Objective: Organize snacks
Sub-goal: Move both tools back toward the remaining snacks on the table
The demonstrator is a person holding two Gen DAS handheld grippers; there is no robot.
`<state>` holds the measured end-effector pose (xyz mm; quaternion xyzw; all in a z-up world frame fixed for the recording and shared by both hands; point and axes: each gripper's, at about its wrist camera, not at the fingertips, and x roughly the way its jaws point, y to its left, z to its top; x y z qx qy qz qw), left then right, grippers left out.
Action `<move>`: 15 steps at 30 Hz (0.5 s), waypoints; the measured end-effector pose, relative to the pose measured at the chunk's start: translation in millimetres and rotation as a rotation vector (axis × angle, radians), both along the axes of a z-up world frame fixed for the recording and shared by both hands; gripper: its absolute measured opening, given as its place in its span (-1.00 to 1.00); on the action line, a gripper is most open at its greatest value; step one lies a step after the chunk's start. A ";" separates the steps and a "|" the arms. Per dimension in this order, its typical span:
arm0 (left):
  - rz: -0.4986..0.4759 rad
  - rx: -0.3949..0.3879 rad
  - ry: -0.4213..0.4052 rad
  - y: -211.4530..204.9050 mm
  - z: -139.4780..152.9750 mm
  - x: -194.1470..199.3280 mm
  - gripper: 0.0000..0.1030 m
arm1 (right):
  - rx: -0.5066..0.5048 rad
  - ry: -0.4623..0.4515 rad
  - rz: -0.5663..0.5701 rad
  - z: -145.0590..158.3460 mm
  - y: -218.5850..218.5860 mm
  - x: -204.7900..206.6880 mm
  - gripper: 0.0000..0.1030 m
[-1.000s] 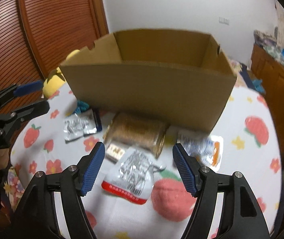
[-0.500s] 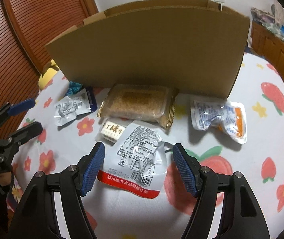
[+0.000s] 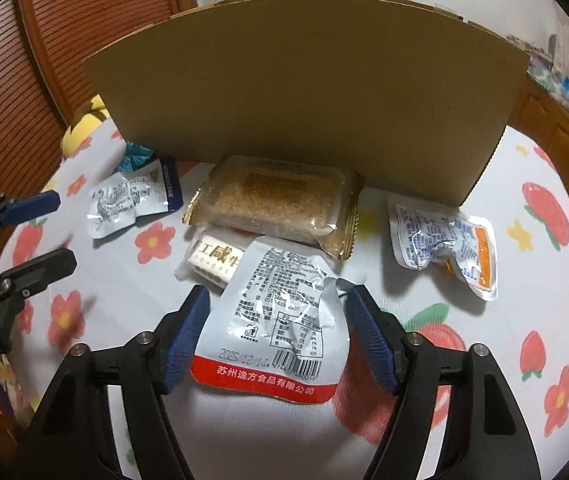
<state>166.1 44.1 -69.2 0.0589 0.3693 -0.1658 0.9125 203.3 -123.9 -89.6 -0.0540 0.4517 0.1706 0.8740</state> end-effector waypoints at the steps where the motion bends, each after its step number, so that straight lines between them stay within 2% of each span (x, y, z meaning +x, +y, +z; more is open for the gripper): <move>1: -0.002 0.003 0.000 -0.5 -0.2 0.3 0.50 | 0.001 -0.002 0.002 0.3 -2.0 -1.6 0.32; 6: -0.011 0.006 0.005 -1.5 -0.6 5.3 0.46 | 0.007 -0.005 0.023 0.2 -11.0 -11.1 0.30; 11: -0.026 0.010 0.011 -2.1 0.0 18.3 0.28 | 0.016 -0.022 0.014 -0.2 -25.9 -22.5 0.31; 15: -0.050 0.032 0.018 -5.4 -1.1 32.6 0.25 | -0.003 -0.043 0.020 -1.1 -28.9 -29.2 0.31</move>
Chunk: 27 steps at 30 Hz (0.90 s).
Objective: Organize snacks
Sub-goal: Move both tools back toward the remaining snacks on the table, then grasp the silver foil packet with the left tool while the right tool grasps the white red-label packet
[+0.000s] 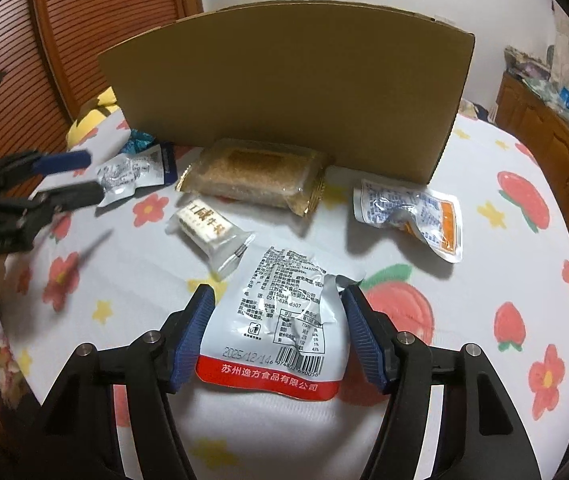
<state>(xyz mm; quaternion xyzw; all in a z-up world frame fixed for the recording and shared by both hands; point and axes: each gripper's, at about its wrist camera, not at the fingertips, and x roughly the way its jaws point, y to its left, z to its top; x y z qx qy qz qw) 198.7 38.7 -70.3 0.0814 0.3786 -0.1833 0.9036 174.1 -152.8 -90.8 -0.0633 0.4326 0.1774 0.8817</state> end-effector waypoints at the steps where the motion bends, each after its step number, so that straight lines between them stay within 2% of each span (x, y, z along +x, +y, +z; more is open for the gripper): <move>1: -0.004 0.012 0.006 -1.4 -0.6 5.6 0.25 | -0.002 -0.006 0.004 -0.7 -0.9 -1.4 0.31; 7: -0.052 0.034 0.054 -9.5 -3.8 25.9 0.25 | -0.043 -0.046 0.014 -3.5 8.1 -4.7 0.32; 12: -0.081 0.040 0.096 -13.2 -7.5 39.7 0.24 | -0.032 -0.050 0.015 -1.9 1.3 -6.5 0.32; 19: -0.067 0.089 0.125 -14.4 -18.9 45.8 0.27 | -0.034 -0.055 0.016 -4.4 5.4 -6.1 0.32; 27: -0.046 0.037 0.146 -1.5 -22.6 52.5 0.43 | -0.050 -0.058 0.018 -5.0 8.0 -6.4 0.33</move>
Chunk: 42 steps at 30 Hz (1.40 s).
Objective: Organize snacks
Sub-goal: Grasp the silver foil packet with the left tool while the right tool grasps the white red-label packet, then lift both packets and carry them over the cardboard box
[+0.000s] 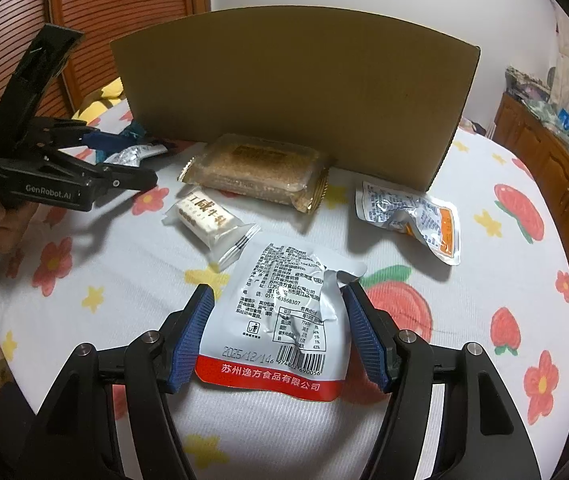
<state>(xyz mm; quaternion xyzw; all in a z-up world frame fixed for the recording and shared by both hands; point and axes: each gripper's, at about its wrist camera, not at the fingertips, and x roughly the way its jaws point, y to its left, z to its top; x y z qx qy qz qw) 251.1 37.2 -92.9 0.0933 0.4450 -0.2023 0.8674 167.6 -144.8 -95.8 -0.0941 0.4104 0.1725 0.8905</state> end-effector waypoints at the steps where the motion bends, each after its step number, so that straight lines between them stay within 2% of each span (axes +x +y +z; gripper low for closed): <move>1: 0.003 0.001 -0.002 1.1 -0.2 0.3 0.45 | -0.001 0.000 0.000 0.0 0.1 -0.1 0.33; 4: 0.010 -0.005 -0.004 2.5 -0.4 -0.5 0.42 | 0.000 0.000 0.000 -0.1 0.2 -0.3 0.33; 7: 0.012 -0.013 -0.009 3.5 1.5 -7.2 0.21 | -0.002 0.000 0.000 -0.2 0.3 -0.2 0.33; 16: 0.002 -0.001 -0.043 -4.8 3.4 -35.8 0.20 | -0.002 0.000 0.001 -0.4 0.0 0.0 0.33; 26: 0.013 -0.026 -0.108 -10.5 14.4 -64.7 0.20 | -0.002 -0.001 0.001 -0.7 0.0 -0.3 0.33; 42: 0.045 -0.092 -0.185 -11.8 44.2 -76.2 0.19 | -0.017 -0.014 0.002 1.5 1.4 -2.3 0.30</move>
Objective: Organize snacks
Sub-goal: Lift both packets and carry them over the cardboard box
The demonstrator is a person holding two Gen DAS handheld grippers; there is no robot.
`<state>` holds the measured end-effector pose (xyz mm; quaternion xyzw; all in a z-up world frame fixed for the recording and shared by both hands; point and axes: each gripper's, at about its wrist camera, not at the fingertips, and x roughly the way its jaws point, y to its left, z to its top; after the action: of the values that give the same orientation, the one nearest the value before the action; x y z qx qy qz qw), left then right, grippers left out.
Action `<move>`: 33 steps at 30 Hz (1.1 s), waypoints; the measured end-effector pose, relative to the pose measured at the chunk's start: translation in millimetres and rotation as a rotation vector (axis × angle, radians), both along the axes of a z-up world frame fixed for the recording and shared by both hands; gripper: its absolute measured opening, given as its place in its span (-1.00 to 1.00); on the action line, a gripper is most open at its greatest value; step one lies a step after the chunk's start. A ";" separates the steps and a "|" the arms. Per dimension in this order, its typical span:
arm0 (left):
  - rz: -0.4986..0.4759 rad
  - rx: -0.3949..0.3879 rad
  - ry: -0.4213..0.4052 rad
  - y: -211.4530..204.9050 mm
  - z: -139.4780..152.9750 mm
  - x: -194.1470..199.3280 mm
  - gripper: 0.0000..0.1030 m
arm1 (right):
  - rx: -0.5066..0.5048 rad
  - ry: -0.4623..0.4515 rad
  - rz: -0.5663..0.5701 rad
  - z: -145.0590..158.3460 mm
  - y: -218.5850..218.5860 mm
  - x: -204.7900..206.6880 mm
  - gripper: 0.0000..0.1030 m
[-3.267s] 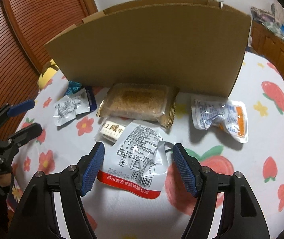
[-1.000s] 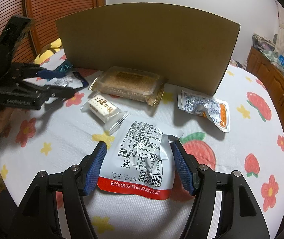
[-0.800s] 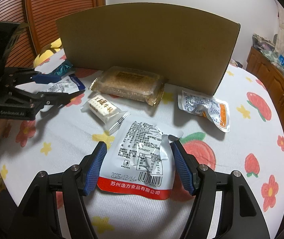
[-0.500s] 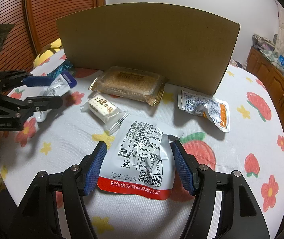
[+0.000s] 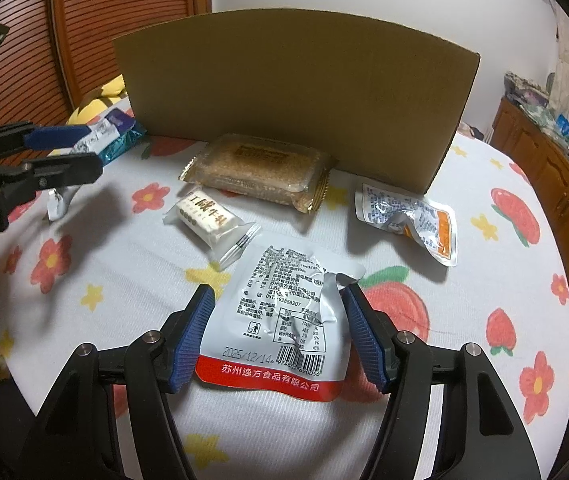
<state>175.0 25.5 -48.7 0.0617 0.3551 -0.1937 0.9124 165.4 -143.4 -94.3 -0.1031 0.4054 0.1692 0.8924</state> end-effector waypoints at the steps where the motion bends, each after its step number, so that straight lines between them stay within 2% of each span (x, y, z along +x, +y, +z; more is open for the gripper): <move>1: -0.001 -0.003 -0.006 -0.7 2.9 -0.3 0.19 | -0.002 -0.004 -0.001 0.8 0.5 -0.8 0.30; 7: -0.004 -0.031 -0.041 -5.4 18.5 -5.3 0.19 | 0.004 -0.021 -0.008 4.8 -2.4 -3.7 0.29; 18: -0.022 -0.064 -0.087 -14.0 43.4 -6.1 0.19 | 0.037 -0.076 0.007 33.1 -9.6 -9.2 0.29; 27: -0.015 -0.091 -0.143 -16.3 78.3 9.9 0.19 | 0.055 -0.172 0.038 83.4 -12.8 -7.8 0.29; 33: 0.008 -0.079 -0.178 -15.9 99.7 36.4 0.20 | 0.051 -0.252 0.070 123.0 -10.6 12.1 0.29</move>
<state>211.4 9.6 51.0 0.0414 0.2648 -0.1977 0.9429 177.4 -154.0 28.7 -0.1147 0.2817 0.1964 0.9322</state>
